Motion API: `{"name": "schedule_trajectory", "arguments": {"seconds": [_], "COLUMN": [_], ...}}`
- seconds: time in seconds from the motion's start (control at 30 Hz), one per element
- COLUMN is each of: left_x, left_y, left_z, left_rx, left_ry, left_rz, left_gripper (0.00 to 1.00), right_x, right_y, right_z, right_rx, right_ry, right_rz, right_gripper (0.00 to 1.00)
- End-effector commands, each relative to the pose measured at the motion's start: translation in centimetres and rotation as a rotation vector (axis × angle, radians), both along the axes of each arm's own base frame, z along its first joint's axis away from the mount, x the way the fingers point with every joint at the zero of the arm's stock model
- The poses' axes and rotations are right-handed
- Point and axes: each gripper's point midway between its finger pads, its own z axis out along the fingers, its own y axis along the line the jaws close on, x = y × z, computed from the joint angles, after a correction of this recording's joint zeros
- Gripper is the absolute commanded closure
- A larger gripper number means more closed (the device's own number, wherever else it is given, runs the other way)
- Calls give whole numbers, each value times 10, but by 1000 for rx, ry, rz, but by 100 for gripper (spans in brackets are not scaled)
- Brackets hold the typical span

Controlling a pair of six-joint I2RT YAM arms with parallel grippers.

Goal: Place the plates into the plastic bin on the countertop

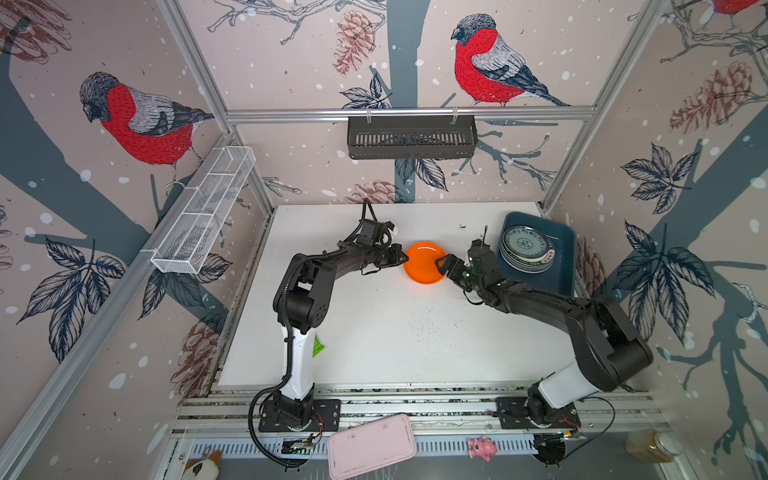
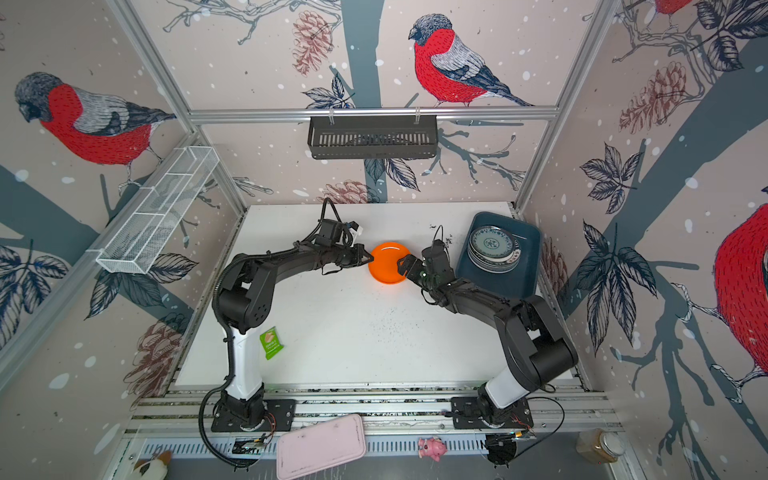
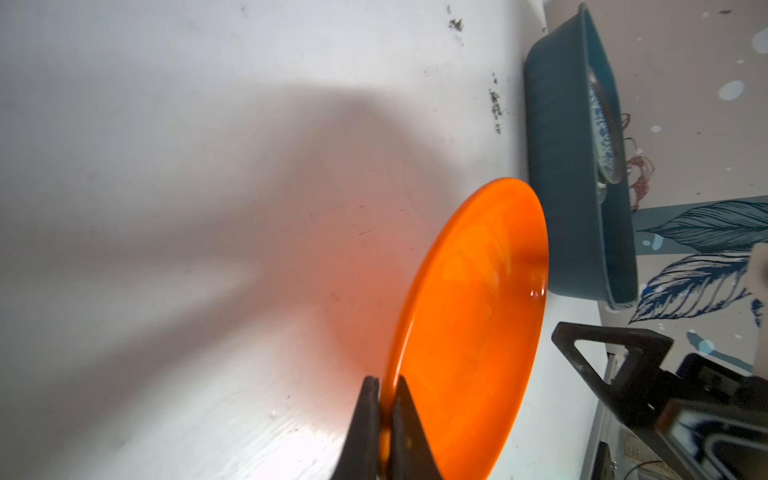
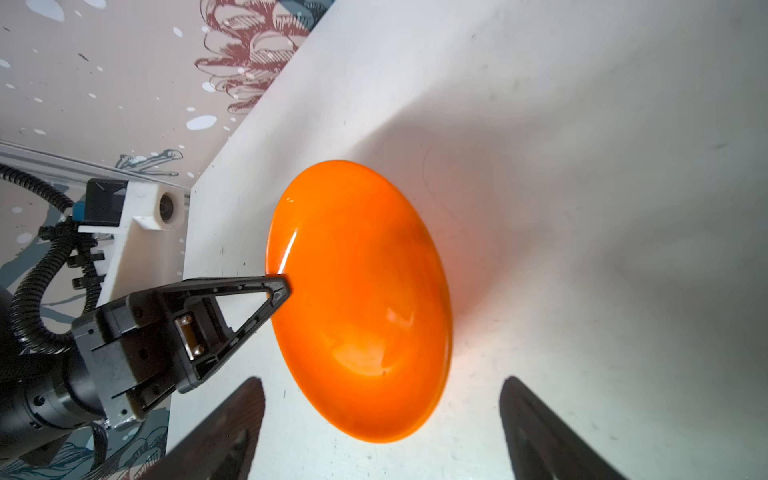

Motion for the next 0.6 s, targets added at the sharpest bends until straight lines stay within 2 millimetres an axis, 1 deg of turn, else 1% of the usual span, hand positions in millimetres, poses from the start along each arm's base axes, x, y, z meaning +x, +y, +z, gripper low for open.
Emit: {"name": "schedule_trajectory", "arguments": {"seconds": [0.0, 0.07, 0.13, 0.27, 0.33, 0.43, 0.57], "left_x": [-1, -3, -4, -6, -9, -12, -16], "left_y": [-13, -17, -21, -28, -35, -43, -49], "left_z": [35, 47, 55, 67, 73, 78, 81], "left_rx": [-118, -168, -184, -193, -198, -193, -190], "left_ry": [-36, -43, -51, -70, -82, -95, -105], "left_rz": [-40, -50, -55, -73, -87, -107, -122], "left_gripper": [100, 100, 100, 100, 100, 100, 100], "right_x": [-6, -11, -18, -25, -27, -25, -15], "right_y": [-20, -30, -37, -41, -39, -36, -33], "right_z": [11, 22, 39, 67, 74, 77, 81], "right_rx": [-39, -46, -59, -49, -34, -24, -16], "right_ry": [-37, -60, -104, -189, -218, -232, -242], "right_rz": [-28, -31, -28, -16, -1, 5, 20], "right_gripper": [11, 11, 11, 11, 11, 14, 25]}}
